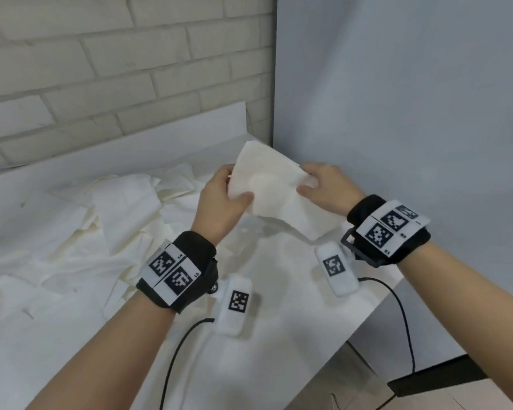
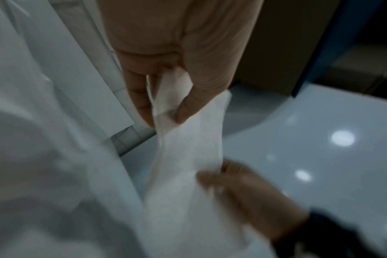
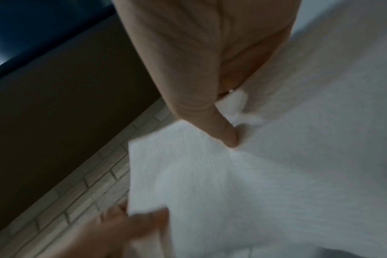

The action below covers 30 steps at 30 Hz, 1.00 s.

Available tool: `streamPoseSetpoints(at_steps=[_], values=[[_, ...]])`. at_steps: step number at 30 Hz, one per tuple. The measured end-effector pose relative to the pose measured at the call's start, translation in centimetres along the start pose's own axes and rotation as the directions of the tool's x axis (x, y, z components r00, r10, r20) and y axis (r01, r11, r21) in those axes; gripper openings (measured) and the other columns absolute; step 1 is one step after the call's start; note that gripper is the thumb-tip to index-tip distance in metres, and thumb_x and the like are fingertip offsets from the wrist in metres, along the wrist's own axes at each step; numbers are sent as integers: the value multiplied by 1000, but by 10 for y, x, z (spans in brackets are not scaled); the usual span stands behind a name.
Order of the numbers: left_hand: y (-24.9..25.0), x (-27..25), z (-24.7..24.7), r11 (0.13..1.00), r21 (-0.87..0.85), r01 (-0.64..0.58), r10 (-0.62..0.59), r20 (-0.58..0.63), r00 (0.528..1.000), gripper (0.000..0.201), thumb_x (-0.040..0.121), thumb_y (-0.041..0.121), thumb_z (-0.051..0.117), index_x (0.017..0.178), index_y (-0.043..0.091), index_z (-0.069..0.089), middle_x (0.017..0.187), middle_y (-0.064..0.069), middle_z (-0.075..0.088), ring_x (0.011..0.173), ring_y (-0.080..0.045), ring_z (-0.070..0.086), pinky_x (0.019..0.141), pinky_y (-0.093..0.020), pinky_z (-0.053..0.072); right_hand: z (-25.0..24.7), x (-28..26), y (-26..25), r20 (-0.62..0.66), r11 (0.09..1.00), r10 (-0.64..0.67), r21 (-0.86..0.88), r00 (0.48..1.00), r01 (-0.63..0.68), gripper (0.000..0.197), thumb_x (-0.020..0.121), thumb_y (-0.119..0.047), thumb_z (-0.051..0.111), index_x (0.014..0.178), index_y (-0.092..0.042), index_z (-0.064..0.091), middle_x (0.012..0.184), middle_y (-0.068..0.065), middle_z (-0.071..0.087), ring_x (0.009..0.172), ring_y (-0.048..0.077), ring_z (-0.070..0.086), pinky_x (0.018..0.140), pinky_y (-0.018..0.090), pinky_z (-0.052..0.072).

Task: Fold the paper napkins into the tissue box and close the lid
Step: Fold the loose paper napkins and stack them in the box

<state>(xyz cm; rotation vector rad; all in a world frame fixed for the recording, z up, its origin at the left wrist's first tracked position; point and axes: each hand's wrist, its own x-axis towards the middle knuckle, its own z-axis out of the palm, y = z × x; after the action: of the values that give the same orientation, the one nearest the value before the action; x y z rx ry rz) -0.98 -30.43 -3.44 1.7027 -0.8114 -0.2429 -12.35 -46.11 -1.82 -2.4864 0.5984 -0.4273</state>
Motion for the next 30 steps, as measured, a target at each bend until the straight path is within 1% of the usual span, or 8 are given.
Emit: streamPoseSetpoints(at_steps=[2,5,8,14,18,23,25,30], values=[[-11,-5,12,997,47,65,-66,38,997,38,81,-2,62,114,14,53,111,-4,61,105,-24,59,93,-39,49,-9,4,-3,33,986,18,-168,999,-13,29,90,-7,48,118,-7,57,116,13,60,108,31,53,82,29,39],[-29,-14,30,962,-24,271,-267,115,957,36,84,-2,60,117,9,51,116,-8,61,109,-27,58,97,-42,47,-2,4,-1,120,902,101,-430,988,-40,38,91,-7,42,126,-16,50,125,11,55,113,30,51,83,32,40],[-42,-20,41,923,-57,382,-372,127,919,39,88,-1,55,126,4,46,120,-15,58,112,-30,56,96,-41,46,20,-3,4,239,828,166,-560,957,-4,36,90,-7,41,123,-17,49,123,10,53,111,31,52,78,31,36],[-39,-15,44,907,-135,398,-375,171,911,47,91,-6,44,133,10,33,115,-11,52,101,-25,53,91,-39,46,9,2,4,191,785,152,-620,970,-1,35,91,-7,41,124,-18,47,120,8,53,108,30,53,74,30,34],[-42,-18,48,896,-102,432,-403,222,888,48,93,-5,41,137,9,27,115,-6,47,100,-21,49,82,-29,44,20,-4,4,276,746,171,-663,946,58,34,92,-8,40,126,-14,41,118,10,53,105,30,55,73,31,35],[-41,-16,49,899,-116,422,-399,183,899,45,94,-1,40,136,10,29,115,-3,49,107,-21,49,98,-35,43,15,-3,1,234,771,122,-634,964,56,34,91,-5,40,124,-14,43,113,11,55,101,32,56,69,31,33],[-40,-14,47,899,-121,421,-398,176,900,41,94,-2,40,132,10,32,114,-4,50,109,-23,51,100,-38,43,13,-4,1,203,791,114,-610,972,35,37,91,-6,41,127,-15,41,114,11,55,101,32,55,70,32,34],[-42,-17,44,882,-120,455,-428,197,882,38,95,3,45,131,9,34,118,-9,51,108,-24,52,99,-37,43,33,-15,9,305,752,147,-653,941,94,35,94,-8,38,129,-15,37,116,10,54,100,31,57,68,32,33]])
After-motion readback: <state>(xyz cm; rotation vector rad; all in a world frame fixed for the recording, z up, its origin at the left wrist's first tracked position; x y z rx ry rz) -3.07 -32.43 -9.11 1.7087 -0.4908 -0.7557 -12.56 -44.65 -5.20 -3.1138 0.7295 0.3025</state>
